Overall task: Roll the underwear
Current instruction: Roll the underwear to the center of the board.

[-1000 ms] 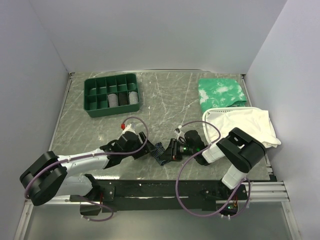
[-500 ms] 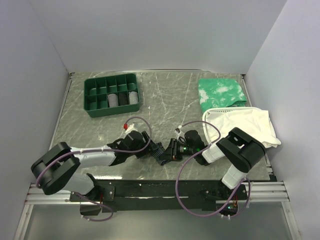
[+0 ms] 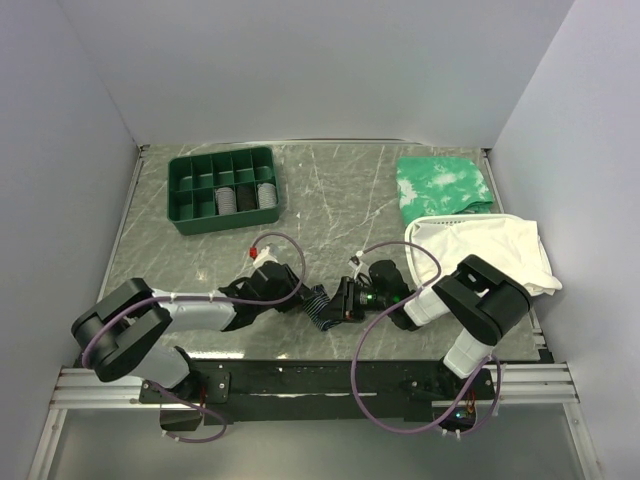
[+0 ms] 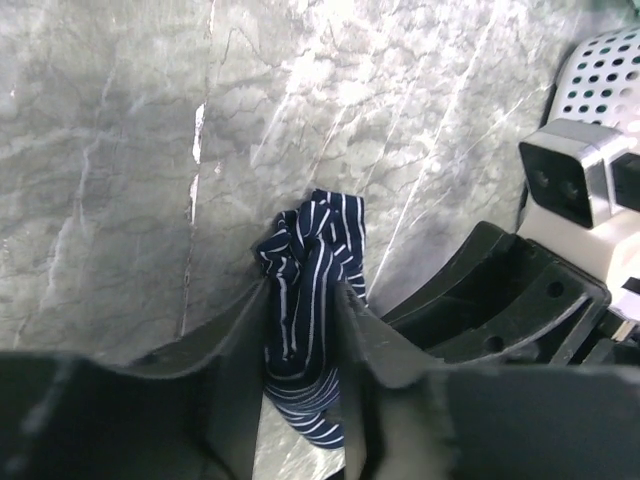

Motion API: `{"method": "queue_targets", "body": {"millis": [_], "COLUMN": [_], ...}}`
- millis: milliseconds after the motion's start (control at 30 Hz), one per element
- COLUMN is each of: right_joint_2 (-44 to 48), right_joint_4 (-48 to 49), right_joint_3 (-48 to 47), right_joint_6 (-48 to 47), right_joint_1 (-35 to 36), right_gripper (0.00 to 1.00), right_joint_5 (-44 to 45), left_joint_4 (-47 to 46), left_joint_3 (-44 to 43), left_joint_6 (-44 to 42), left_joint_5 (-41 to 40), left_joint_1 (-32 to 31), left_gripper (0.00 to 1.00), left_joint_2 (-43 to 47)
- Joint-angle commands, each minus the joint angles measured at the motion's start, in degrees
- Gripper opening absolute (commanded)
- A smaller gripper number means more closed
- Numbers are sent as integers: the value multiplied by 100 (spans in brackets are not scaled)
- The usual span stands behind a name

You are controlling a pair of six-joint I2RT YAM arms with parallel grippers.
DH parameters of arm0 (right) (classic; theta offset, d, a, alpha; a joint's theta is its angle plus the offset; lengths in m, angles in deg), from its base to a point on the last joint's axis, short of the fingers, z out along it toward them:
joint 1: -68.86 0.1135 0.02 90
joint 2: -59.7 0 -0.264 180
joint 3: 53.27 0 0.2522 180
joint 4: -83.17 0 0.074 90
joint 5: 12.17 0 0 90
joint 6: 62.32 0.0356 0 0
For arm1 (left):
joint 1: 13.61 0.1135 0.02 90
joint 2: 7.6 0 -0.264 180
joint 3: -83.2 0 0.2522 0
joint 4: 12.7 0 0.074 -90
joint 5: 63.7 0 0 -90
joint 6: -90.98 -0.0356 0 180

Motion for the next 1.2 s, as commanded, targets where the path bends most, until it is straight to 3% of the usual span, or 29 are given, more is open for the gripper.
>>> {"method": "queue_targets", "body": {"millis": [0, 100, 167, 267, 433, 700, 867, 1167], "right_joint_2": [128, 567, 1161, 2110, 3203, 3275, 2758, 1518], "right_joint_4": [-620, -1278, -2269, -3878, -5347, -5587, -5543, -5288], "right_joint_3": [-191, -428, -742, -1226, -1605, -1667, -2062, -2819], "right_joint_6": [-376, -762, -1096, -1834, -2565, -2838, -2943, -3365], "right_joint_1": [-25, -8, 36, 273, 423, 668, 1642, 2506], "right_gripper": [41, 56, 62, 77, 81, 80, 78, 81], "right_joint_5": [105, 236, 481, 1517, 2923, 3374, 3857, 4306], "left_joint_4": [-148, -9, 106, 483, 1134, 1915, 2461, 2611], "left_joint_3": [-66, -162, -285, -443, -698, -663, -699, -760], "left_joint_6": [-34, -112, -192, -332, -631, -772, -772, -684], "left_joint_5": [99, 73, 47, -137, -489, -542, -507, -296], "left_joint_1": [-31, -31, -40, -31, -14, 241, 425, 566], "left_gripper": [30, 26, 22, 20, 19, 19, 18, 20], "left_joint_2": [-124, -159, -159, -54, 157, 474, 641, 544]}}
